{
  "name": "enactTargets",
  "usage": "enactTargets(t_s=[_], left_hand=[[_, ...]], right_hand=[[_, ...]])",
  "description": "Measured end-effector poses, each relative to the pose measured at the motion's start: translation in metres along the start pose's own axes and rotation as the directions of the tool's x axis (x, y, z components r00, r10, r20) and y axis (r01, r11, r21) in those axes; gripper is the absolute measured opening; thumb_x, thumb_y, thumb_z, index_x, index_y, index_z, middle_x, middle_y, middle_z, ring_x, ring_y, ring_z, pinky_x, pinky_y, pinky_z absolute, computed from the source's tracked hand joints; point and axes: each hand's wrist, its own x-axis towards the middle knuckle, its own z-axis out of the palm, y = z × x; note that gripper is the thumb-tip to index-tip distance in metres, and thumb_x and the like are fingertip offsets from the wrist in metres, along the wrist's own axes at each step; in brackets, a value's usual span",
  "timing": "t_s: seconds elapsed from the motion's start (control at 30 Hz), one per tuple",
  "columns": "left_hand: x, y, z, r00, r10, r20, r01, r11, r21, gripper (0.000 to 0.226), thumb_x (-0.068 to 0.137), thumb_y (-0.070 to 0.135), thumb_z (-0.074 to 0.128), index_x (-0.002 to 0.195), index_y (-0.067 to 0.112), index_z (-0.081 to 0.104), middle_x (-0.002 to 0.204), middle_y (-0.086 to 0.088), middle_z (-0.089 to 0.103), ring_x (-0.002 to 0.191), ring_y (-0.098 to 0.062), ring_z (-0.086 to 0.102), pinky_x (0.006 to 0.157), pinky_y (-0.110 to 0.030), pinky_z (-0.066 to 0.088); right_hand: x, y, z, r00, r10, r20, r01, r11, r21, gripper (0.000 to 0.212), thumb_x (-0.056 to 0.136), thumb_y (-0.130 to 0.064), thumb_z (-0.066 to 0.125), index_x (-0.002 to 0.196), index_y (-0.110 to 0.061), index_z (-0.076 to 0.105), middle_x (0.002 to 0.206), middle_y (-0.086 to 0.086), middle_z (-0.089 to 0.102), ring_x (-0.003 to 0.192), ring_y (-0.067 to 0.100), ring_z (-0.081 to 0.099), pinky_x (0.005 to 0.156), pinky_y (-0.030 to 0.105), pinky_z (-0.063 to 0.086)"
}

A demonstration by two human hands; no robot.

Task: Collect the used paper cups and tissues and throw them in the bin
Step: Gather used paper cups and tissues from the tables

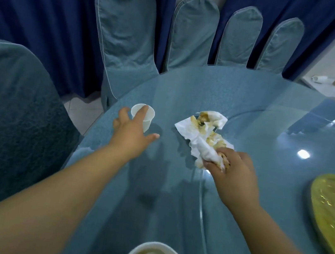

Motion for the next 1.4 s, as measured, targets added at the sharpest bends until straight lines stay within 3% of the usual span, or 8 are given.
enactTargets(t_s=[0.33,0.5,0.7,0.83,0.97,1.07,1.23,1.4], left_hand=[[0.048,-0.026,0.022,0.999,0.019,-0.027,-0.018,1.000,0.020,0.027,0.088,0.036,0.064,0.102,0.013,0.062,0.139,-0.008,0.030,0.113,-0.038,0.045,0.088,-0.050,0.049],[0.046,-0.025,0.032,0.993,0.070,-0.096,-0.073,0.997,-0.030,0.023,0.089,0.030,0.063,0.094,0.008,0.059,0.129,-0.008,0.039,0.099,-0.032,0.053,0.092,-0.040,0.044],[0.044,-0.022,0.039,0.991,0.064,-0.118,-0.072,0.995,-0.073,0.022,0.090,0.032,0.061,0.098,0.011,0.058,0.129,-0.003,0.036,0.091,-0.027,0.053,0.087,-0.036,0.044],[0.045,-0.018,0.043,0.991,0.077,-0.109,-0.086,0.993,-0.083,0.023,0.091,0.032,0.060,0.100,0.011,0.058,0.130,-0.004,0.035,0.087,-0.022,0.048,0.087,-0.034,0.042],[0.048,-0.015,0.043,0.989,0.095,-0.109,-0.104,0.992,-0.077,0.024,0.090,0.031,0.061,0.101,0.010,0.058,0.130,-0.005,0.036,0.088,-0.021,0.046,0.087,-0.035,0.045],[0.049,-0.016,0.045,0.988,0.104,-0.112,-0.113,0.991,-0.077,0.022,0.090,0.032,0.061,0.099,0.012,0.058,0.130,-0.005,0.037,0.088,-0.024,0.050,0.085,-0.040,0.050],[0.051,-0.017,0.047,0.985,0.119,-0.121,-0.130,0.988,-0.085,0.018,0.090,0.032,0.061,0.094,0.015,0.057,0.128,-0.003,0.036,0.087,-0.027,0.055,0.081,-0.040,0.051],[0.053,-0.019,0.050,0.986,0.110,-0.126,-0.122,0.988,-0.096,0.017,0.089,0.029,0.063,0.094,0.014,0.059,0.130,-0.003,0.036,0.090,-0.029,0.057,0.082,-0.041,0.051]], right_hand=[[0.095,-0.017,0.043,0.985,-0.096,0.143,0.144,0.913,-0.382,0.055,0.086,-0.052,0.055,0.138,-0.043,0.037,0.140,0.003,0.034,0.122,0.032,0.032,0.096,0.043,0.034],[0.108,-0.004,0.066,0.935,-0.024,0.355,0.233,0.794,-0.561,0.051,0.088,-0.061,0.046,0.133,-0.039,0.043,0.158,0.004,0.001,0.142,0.046,-0.006,0.112,0.055,0.010],[0.112,-0.002,0.067,0.924,-0.170,0.343,0.356,0.711,-0.607,0.037,0.088,-0.042,0.053,0.122,-0.029,0.049,0.124,0.007,0.052,0.114,0.031,0.048,0.091,0.037,0.037],[0.117,-0.005,0.068,0.894,-0.263,0.362,0.436,0.689,-0.578,0.046,0.084,-0.031,0.061,0.126,-0.028,0.043,0.119,0.005,0.051,0.104,0.030,0.054,0.082,0.037,0.040],[0.132,-0.002,0.064,0.928,-0.214,0.304,0.346,0.796,-0.497,0.089,0.076,-0.035,0.071,0.146,-0.027,0.017,0.139,0.007,0.027,0.104,0.033,0.056,0.077,0.036,0.042],[0.143,-0.006,0.062,0.939,-0.157,0.307,0.321,0.723,-0.612,0.097,0.077,-0.047,0.066,0.149,-0.020,0.008,0.150,0.010,0.003,0.127,0.035,0.036,0.094,0.045,0.037],[0.170,-0.003,0.062,0.921,-0.118,0.371,0.362,0.610,-0.705,0.107,0.068,-0.069,0.061,0.150,-0.035,0.000,0.149,0.019,-0.037,0.133,0.052,-0.030,0.105,0.073,-0.006],[0.194,0.007,0.064,0.889,0.009,0.457,0.302,0.739,-0.602,0.136,0.054,-0.067,0.076,0.142,-0.048,-0.025,0.151,0.014,-0.037,0.132,0.049,-0.036,0.102,0.072,-0.016]])
